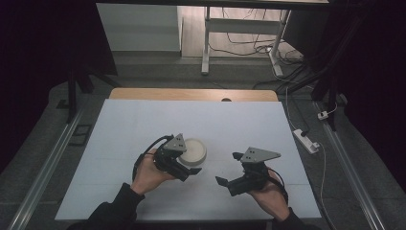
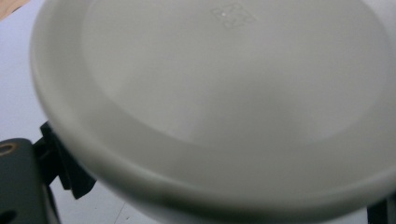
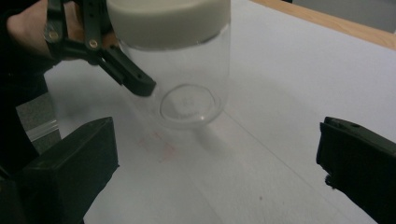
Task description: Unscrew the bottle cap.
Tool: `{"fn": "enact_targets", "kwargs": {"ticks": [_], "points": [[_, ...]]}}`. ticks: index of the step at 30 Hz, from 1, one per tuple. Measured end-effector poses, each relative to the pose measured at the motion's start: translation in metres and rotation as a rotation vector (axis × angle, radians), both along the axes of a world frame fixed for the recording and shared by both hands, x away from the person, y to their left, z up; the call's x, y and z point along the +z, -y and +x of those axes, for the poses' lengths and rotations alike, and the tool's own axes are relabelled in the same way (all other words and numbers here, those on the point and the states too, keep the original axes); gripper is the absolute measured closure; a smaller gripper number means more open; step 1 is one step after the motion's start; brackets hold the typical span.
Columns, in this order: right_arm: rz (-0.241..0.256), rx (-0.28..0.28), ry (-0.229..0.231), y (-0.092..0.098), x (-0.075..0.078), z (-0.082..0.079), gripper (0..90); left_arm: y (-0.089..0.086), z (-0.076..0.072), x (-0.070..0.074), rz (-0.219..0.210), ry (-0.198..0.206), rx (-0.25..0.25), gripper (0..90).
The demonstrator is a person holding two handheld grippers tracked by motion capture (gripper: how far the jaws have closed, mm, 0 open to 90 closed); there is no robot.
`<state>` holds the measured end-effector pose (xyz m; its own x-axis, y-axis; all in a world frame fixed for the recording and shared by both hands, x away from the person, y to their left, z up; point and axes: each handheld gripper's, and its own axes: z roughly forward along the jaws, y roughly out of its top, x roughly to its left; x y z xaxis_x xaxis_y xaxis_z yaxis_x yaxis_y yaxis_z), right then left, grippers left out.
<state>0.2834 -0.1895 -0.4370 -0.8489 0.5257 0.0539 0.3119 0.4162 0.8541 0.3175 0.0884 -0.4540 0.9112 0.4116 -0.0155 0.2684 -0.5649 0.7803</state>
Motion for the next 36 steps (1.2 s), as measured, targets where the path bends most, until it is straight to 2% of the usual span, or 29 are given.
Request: {"fn": "enact_targets", "kwargs": {"ticks": [11, 16, 20, 25, 28, 36], "points": [[-0.002, 0.049, 0.008, -0.025, 0.01, 0.011, 0.0, 0.002, -0.002, 0.0, 0.009, 0.0, -0.015, 7.3], [0.013, 0.074, 0.006, -0.041, 0.015, 0.018, 0.0, 0.004, -0.003, -0.001, 0.013, 0.0, -0.021, 7.2], [0.004, 0.089, 0.015, -0.055, 0.017, 0.02, 0.0, 0.004, -0.004, 0.0, 0.013, 0.001, -0.027, 7.3], [0.0, 0.092, 0.025, -0.067, 0.016, 0.025, 0.0, 0.004, -0.005, 0.001, 0.015, 0.002, -0.031, 7.2], [0.016, 0.101, 0.023, -0.072, 0.015, 0.027, 0.0, 0.004, -0.005, 0.0, 0.017, 0.003, -0.032, 7.3], [0.021, 0.12, 0.03, -0.082, 0.013, 0.031, 2.1, 0.006, -0.004, -0.001, 0.017, -0.007, -0.043, 7.3]]}}
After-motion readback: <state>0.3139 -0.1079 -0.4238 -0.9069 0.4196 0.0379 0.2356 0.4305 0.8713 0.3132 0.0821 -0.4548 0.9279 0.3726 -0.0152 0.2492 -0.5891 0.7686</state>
